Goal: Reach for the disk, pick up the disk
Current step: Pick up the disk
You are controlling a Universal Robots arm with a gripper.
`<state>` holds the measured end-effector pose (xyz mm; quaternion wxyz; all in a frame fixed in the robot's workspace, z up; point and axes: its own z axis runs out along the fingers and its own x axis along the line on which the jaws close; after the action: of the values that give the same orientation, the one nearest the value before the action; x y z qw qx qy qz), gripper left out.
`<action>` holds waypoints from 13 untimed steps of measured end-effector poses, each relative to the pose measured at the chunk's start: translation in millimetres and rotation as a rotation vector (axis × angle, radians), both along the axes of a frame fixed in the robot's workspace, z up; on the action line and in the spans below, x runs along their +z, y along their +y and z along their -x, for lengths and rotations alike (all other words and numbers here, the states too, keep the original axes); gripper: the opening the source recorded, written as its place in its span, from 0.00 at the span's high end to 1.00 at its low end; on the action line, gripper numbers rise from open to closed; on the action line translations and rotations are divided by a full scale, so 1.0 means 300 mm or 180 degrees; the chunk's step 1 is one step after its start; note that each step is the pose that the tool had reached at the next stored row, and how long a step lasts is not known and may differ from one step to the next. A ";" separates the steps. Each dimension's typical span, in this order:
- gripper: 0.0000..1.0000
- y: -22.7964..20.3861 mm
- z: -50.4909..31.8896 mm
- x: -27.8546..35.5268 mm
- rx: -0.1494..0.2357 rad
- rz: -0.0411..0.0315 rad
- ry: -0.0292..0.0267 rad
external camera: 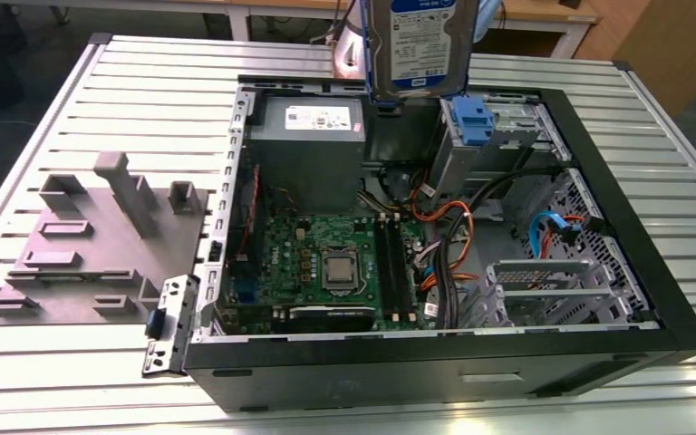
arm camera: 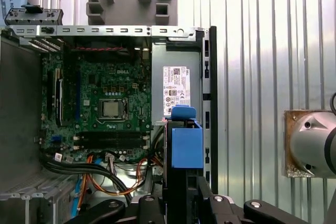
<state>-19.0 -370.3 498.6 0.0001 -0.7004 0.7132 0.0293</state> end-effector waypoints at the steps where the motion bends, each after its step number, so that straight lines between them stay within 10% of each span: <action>1: 0.65 -0.001 0.000 0.000 0.0001 0.0000 0.0000; 13: 0.65 -0.005 0.000 0.000 0.0000 0.0000 0.0000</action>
<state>-18.9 -371.9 498.7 0.0001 -0.7004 0.7132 0.0293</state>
